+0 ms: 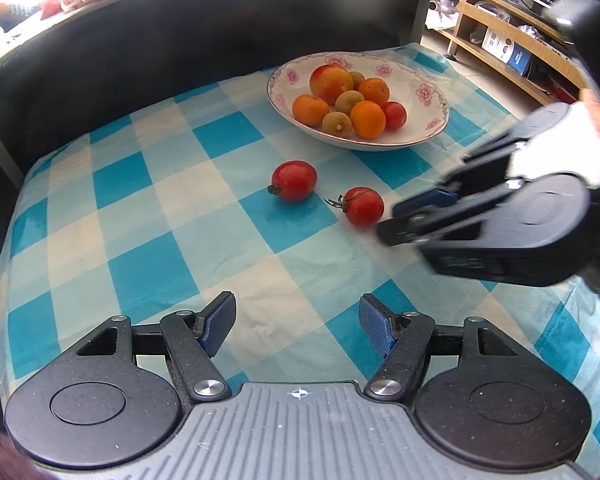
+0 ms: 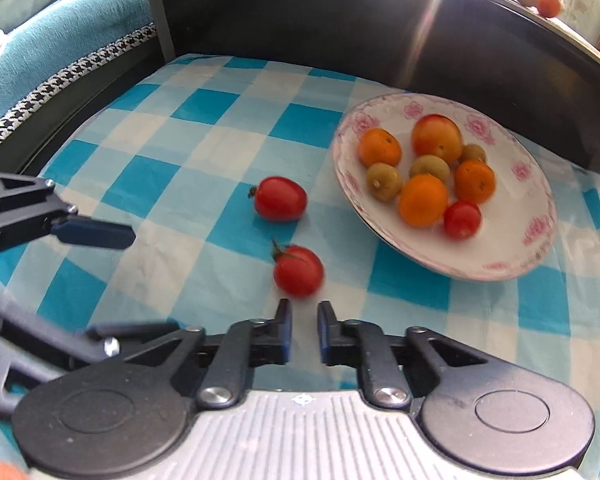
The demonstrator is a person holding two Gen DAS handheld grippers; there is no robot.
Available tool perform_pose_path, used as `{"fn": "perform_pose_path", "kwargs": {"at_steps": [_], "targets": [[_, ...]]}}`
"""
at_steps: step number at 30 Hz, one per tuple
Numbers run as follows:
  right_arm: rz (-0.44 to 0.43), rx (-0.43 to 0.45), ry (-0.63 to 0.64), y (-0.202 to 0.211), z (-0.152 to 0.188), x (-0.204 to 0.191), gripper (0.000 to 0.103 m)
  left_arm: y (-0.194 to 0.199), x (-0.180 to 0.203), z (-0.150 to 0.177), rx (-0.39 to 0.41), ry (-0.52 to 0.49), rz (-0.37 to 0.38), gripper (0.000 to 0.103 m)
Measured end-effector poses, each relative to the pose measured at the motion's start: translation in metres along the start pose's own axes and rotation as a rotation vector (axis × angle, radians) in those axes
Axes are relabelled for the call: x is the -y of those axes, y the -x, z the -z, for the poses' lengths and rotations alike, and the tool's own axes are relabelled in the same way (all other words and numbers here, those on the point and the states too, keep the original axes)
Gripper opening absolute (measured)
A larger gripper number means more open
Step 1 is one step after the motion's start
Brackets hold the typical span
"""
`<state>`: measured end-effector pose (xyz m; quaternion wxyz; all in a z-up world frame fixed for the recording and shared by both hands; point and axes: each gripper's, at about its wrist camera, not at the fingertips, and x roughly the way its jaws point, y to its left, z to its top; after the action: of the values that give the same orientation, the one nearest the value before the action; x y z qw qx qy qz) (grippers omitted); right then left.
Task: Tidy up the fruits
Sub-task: 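Move the right gripper toward a red tomato while the left approaches another tomato, then close the right gripper on its tomato while the left closes on the other tomato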
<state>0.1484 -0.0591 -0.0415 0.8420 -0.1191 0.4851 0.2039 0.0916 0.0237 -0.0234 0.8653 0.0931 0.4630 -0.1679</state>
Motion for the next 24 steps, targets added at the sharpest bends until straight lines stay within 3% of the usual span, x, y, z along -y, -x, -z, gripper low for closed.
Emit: {"fn": "perform_pose_path", "kwargs": {"at_steps": [3,7,9,11,15,19,21,22,24], "targets": [[0.004,0.005,-0.03,0.005,0.007,0.01,0.017,-0.002,0.001,-0.001,-0.004,0.002,-0.007,0.074],[-0.063,0.016,-0.06,0.009,0.011,0.017,0.017,-0.003,0.002,-0.003,-0.003,0.0,-0.006,0.074],[-0.041,0.031,-0.017,0.01,0.008,0.012,0.023,-0.004,0.002,-0.002,-0.007,-0.002,-0.007,0.074],[-0.023,0.047,0.009,0.008,0.002,0.008,0.035,-0.006,0.001,-0.002,-0.013,-0.002,-0.007,0.074],[-0.036,0.042,0.064,-0.001,-0.013,0.0,0.046,-0.005,0.0,-0.001,-0.013,0.002,0.0,0.074],[-0.014,0.031,0.111,-0.016,-0.023,-0.007,0.046,-0.005,-0.002,-0.003,-0.008,0.01,0.004,0.075],[-0.008,0.022,0.095,-0.022,-0.023,-0.006,0.04,-0.004,-0.003,-0.004,-0.004,0.011,0.005,0.075],[-0.024,0.027,0.074,-0.021,-0.022,-0.004,0.031,-0.004,-0.003,-0.004,0.0,0.011,0.006,0.075],[-0.027,0.032,0.059,-0.019,-0.018,-0.002,0.031,-0.004,-0.004,-0.007,0.015,0.008,0.008,0.075]]}}
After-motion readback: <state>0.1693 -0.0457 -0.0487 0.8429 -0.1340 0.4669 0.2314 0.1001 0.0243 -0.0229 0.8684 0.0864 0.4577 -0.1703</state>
